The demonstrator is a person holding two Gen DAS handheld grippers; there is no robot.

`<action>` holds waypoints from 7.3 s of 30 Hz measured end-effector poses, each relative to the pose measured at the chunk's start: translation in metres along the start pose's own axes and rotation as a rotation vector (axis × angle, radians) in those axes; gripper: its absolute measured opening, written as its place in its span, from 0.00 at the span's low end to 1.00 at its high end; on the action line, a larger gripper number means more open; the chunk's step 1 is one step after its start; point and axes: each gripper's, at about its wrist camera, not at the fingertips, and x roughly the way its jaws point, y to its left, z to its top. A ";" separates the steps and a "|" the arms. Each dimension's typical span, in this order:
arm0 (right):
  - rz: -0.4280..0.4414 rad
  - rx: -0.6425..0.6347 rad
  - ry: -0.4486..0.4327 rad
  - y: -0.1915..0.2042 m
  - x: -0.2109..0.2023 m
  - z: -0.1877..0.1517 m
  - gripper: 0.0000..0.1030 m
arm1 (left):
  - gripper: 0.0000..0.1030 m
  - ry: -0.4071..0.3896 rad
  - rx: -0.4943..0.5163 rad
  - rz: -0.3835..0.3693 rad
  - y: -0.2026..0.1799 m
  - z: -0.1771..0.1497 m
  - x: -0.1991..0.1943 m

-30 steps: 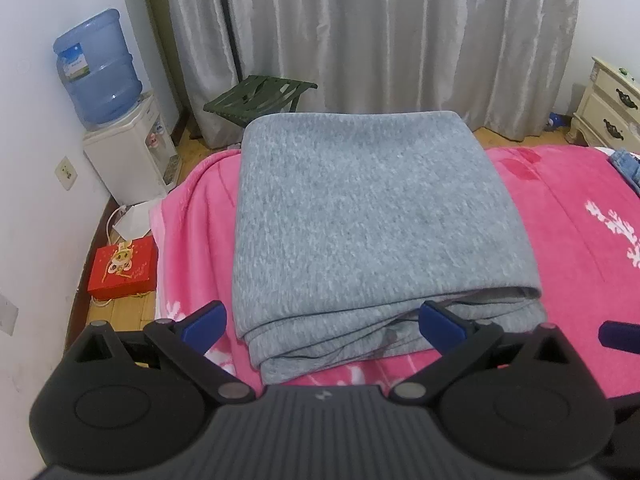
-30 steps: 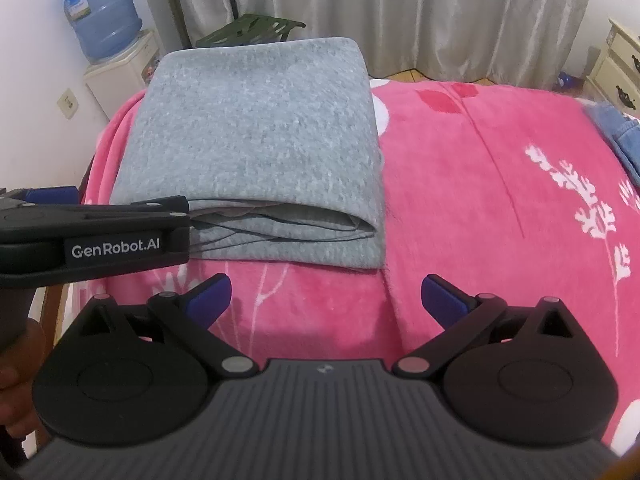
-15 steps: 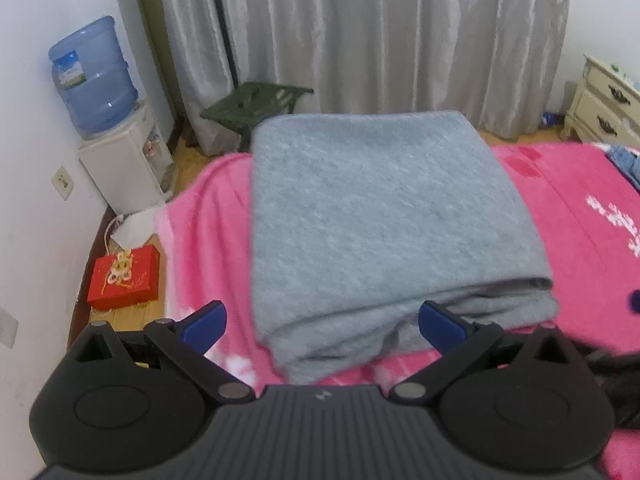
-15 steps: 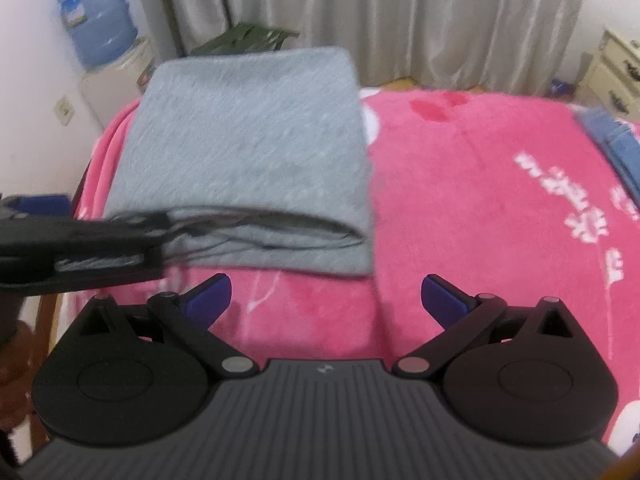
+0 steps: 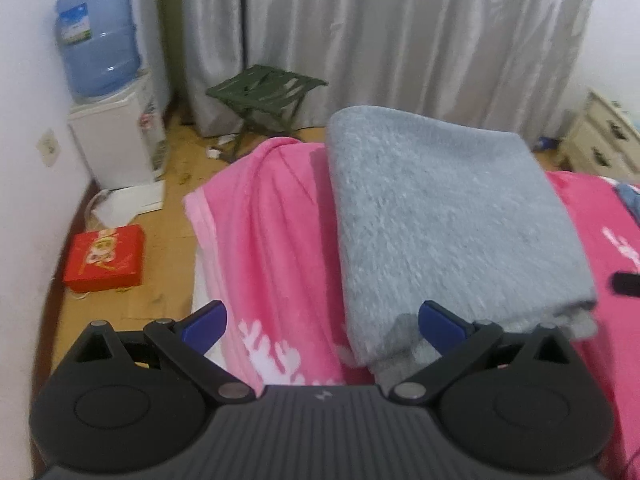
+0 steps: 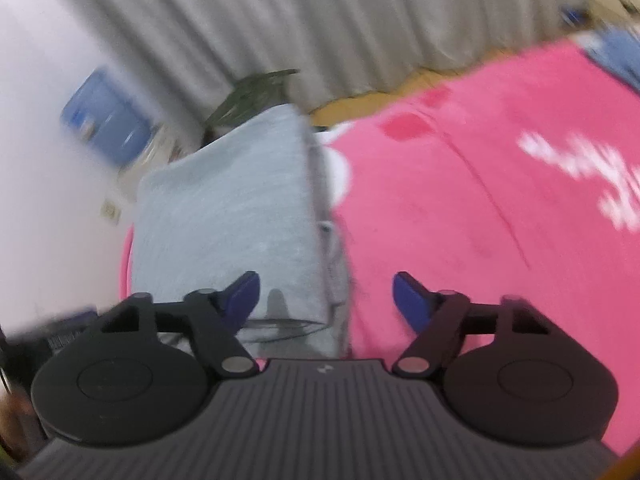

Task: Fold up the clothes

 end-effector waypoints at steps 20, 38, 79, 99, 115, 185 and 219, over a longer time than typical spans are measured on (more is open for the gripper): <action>0.208 -0.238 0.025 0.081 0.073 -0.019 0.15 | 0.86 -0.085 0.347 0.020 -0.053 -0.038 0.011; 0.305 -0.210 0.058 0.079 0.063 -0.031 0.17 | 0.86 -0.112 0.304 0.086 -0.047 -0.024 0.018; 0.290 0.532 -0.083 -0.061 0.005 -0.014 0.53 | 0.95 -0.083 0.266 0.140 -0.031 -0.028 0.027; 0.181 0.316 0.072 -0.020 0.029 -0.015 0.09 | 0.95 -0.099 0.384 0.142 -0.046 -0.037 0.029; 0.125 0.175 0.038 -0.017 0.012 -0.021 0.11 | 0.90 -0.009 0.391 0.009 -0.023 -0.038 -0.005; -0.178 -0.120 -0.057 0.091 -0.046 -0.055 0.64 | 1.00 -0.154 0.032 0.159 -0.084 0.006 -0.082; -0.116 -0.126 0.039 0.092 -0.025 -0.055 0.75 | 1.00 -0.032 0.043 0.198 -0.095 -0.009 -0.042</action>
